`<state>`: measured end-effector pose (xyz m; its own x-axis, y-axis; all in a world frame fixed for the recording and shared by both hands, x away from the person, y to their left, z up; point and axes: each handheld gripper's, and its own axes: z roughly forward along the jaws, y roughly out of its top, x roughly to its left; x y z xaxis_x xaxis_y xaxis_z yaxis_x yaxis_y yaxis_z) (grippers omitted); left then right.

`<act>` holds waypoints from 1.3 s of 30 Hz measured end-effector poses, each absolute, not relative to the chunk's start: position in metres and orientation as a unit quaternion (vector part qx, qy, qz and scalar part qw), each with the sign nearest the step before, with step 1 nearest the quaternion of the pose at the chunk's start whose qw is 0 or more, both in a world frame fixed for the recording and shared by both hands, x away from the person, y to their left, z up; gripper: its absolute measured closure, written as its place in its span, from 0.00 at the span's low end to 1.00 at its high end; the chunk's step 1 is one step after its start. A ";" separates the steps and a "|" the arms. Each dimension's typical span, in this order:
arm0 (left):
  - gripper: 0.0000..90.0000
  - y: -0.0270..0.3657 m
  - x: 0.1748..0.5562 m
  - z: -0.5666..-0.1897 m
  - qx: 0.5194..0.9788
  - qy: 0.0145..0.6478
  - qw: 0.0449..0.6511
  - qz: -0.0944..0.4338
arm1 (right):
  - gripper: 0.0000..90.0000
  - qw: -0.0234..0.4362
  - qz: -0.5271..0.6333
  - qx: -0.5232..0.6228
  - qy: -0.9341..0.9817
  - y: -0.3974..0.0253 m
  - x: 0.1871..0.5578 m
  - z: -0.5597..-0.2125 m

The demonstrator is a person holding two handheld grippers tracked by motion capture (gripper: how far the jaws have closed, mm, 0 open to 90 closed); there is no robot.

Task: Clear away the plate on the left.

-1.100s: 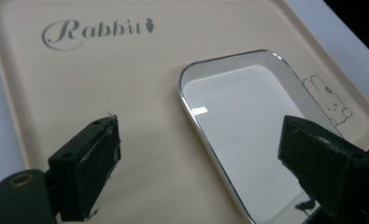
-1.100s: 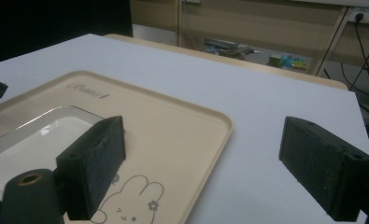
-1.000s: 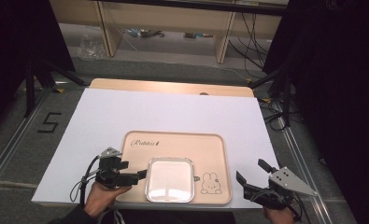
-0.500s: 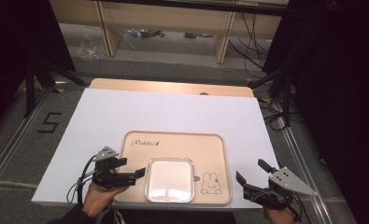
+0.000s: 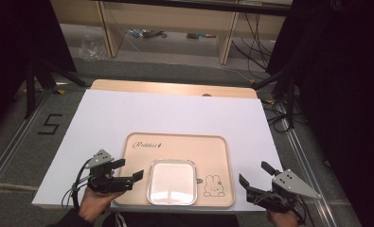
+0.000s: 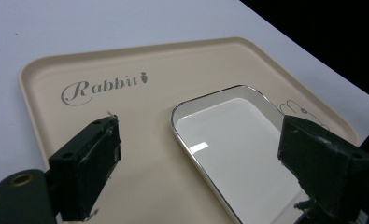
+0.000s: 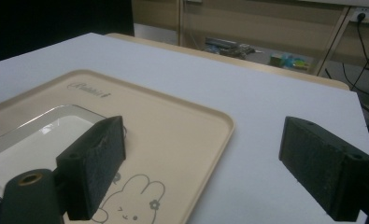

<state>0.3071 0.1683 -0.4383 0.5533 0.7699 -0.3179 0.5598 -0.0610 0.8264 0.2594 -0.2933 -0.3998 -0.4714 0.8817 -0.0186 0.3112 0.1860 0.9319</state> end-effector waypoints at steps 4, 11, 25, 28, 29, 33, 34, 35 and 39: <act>0.14 0.171 0.305 -0.438 0.720 0.459 0.509 0.108 | 0.17 0.294 0.481 0.422 0.711 -0.293 0.259 -0.400; 0.15 0.178 0.300 -0.435 0.714 0.461 0.513 0.116 | 0.17 0.297 0.481 0.420 0.710 -0.292 0.259 -0.400; 0.16 0.185 0.287 -0.433 0.710 0.467 0.513 0.122 | 0.17 0.302 0.482 0.414 0.711 -0.292 0.259 -0.400; 0.16 0.189 0.285 -0.432 0.709 0.464 0.516 0.125 | 0.17 0.301 0.482 0.414 0.711 -0.292 0.259 -0.400; 0.16 0.191 0.284 -0.432 0.707 0.464 0.519 0.125 | 0.17 0.301 0.482 0.414 0.711 -0.292 0.259 -0.400; 0.16 0.194 0.279 -0.431 0.710 0.457 0.518 0.134 | 0.17 0.295 0.482 0.423 0.709 -0.290 0.257 -0.400; 0.16 0.194 0.278 -0.430 0.711 0.457 0.517 0.135 | 0.17 0.289 0.484 0.419 0.712 -0.290 0.258 -0.400; 0.16 0.193 0.277 -0.430 0.713 0.456 0.513 0.139 | 0.17 0.288 0.484 0.420 0.712 -0.290 0.258 -0.400; 0.16 0.191 0.274 -0.430 0.718 0.452 0.510 0.140 | 0.17 0.285 0.489 0.414 0.713 -0.289 0.259 -0.401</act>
<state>0.2735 0.1906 -0.4300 0.5515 0.7926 -0.2601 0.5075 -0.0713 0.8587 0.2588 -0.2895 -0.4009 -0.4948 0.8690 -0.0025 0.3116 0.1801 0.9330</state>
